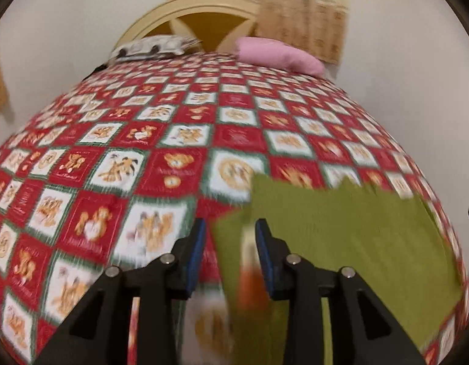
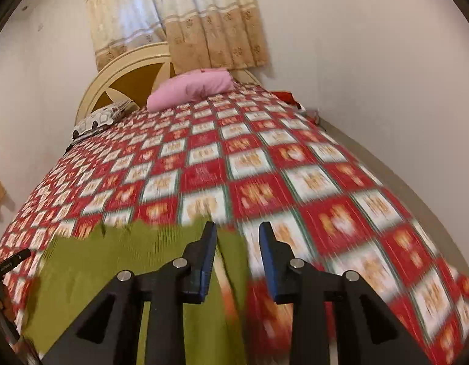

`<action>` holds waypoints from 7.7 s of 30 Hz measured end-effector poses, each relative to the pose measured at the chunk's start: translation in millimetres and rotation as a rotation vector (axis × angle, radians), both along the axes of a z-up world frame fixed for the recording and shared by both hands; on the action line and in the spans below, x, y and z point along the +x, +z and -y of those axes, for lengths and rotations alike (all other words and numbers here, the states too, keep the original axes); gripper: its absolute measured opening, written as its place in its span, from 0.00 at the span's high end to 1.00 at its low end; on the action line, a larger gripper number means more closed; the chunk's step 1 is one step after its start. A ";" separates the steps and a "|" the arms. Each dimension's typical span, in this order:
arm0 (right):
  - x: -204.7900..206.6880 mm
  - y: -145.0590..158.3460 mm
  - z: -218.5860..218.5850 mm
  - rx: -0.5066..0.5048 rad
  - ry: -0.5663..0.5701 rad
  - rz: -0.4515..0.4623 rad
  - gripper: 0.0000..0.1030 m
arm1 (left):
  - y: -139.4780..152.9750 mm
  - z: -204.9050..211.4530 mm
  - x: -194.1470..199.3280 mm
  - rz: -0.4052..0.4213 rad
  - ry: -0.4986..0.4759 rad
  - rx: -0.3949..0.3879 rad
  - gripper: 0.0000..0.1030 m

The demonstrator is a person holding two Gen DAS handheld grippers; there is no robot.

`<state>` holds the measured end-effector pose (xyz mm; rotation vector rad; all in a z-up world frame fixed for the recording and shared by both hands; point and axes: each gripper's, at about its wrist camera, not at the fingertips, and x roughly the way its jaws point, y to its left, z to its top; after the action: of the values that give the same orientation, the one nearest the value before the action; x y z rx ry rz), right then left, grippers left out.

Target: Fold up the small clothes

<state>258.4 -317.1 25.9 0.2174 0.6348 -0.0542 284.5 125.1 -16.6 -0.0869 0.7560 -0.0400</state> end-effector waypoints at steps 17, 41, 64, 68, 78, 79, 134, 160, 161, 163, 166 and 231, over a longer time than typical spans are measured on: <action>-95.8 -80.1 -37.1 -0.072 0.021 -0.223 0.75 | -42.2 63.9 -91.6 -0.061 -0.075 -0.022 0.53; -94.3 -66.8 -209.1 -0.072 0.384 -0.184 0.75 | -18.6 -4.5 -105.7 -0.001 0.043 -0.188 0.26; -97.9 -86.5 -190.5 0.029 0.392 -0.160 0.75 | -57.8 -0.9 -86.2 -0.064 0.081 -0.581 0.60; -98.4 -86.0 -191.7 0.022 0.389 -0.159 0.75 | -47.7 7.1 -85.1 -0.024 0.056 -0.543 0.83; -56.7 -21.6 -231.9 0.087 0.518 -0.101 0.51 | -65.0 -7.1 -84.7 -0.032 0.128 -0.621 0.58; -41.1 -14.9 -245.4 0.092 0.555 -0.105 0.51 | -64.7 -4.9 -85.4 -0.024 0.127 -0.610 0.57; 45.8 15.7 -98.0 0.142 0.501 -0.125 0.89 | 23.5 219.5 -73.2 0.136 -0.420 -0.205 0.86; 32.1 -56.0 32.1 0.216 0.264 -0.207 0.76 | -2.5 290.9 -93.3 0.011 -0.600 -0.150 0.48; 15.5 -45.7 37.8 0.201 0.230 -0.173 0.76 | -0.5 282.5 -98.3 0.025 -0.588 -0.153 0.40; -14.0 -31.2 41.6 0.205 0.212 -0.127 0.76 | 5.5 255.1 -116.5 0.053 -0.573 -0.193 0.39; -52.7 -19.1 34.8 0.255 0.244 -0.098 0.75 | 7.0 221.3 -131.2 0.074 -0.519 -0.177 0.39; -28.1 -69.2 -45.4 -0.076 0.243 -0.131 0.95 | -27.7 238.6 -15.7 -0.015 -0.184 0.096 0.30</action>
<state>230.4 -271.7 -43.4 0.0625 0.7845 0.1423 268.8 -113.5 -44.3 0.0741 0.7783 -0.1781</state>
